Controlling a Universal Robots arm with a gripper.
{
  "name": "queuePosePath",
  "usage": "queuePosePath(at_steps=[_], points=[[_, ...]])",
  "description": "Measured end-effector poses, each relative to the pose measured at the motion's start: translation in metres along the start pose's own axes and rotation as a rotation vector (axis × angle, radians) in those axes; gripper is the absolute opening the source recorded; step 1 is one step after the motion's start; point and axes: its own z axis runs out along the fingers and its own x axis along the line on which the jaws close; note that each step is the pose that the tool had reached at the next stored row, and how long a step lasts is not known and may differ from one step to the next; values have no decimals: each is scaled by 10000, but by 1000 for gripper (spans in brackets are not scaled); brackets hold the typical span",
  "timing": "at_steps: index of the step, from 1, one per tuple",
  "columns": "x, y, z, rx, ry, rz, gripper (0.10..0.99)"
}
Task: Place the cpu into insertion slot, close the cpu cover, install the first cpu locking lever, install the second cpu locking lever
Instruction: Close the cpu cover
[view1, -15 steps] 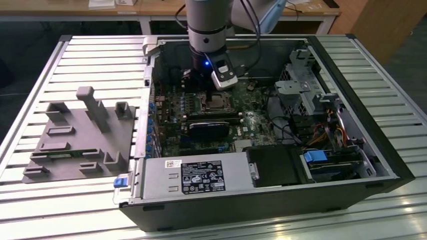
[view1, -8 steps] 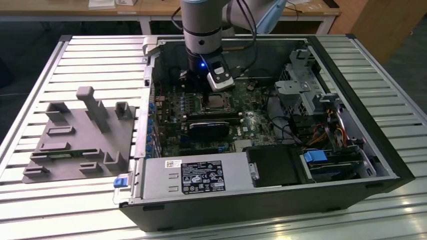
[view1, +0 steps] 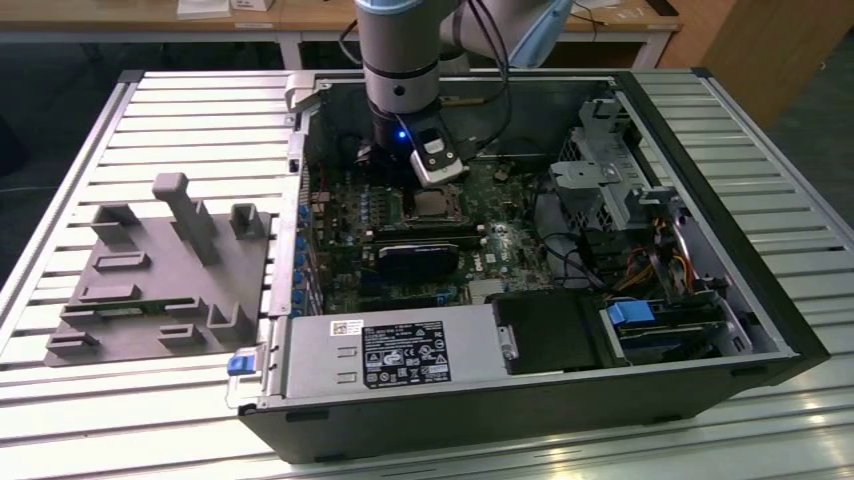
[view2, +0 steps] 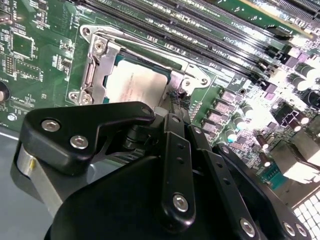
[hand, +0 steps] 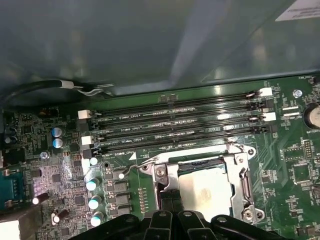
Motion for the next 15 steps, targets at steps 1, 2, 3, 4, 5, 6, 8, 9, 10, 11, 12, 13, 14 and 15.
queuePosePath(at_steps=[1, 2, 3, 4, 5, 6, 8, 9, 10, 11, 12, 13, 14, 15], points=[[1, 0, 5, -1, 0, -5, 102], [1, -1, 10, -1, 0, -6, 102], [1, -1, 14, 0, 0, -7, 102], [2, -1, 18, -1, 0, -7, 102], [2, -2, 21, 2, 2, -7, 102], [2, -2, 21, 3, 2, -8, 102], [2, -2, 22, 1, 2, -8, 102], [1, -1, 23, 0, 1, -7, 102], [-2, -1, 24, -1, 1, -8, 102], [-6, 0, 25, -3, -1, -8, 102], [-10, 0, 25, -3, -1, -8, 102], [-14, 1, 25, -2, 0, -8, 102], [-19, 2, 25, -1, 0, -8, 102], [-24, 2, 25, -1, 1, -8, 102]])
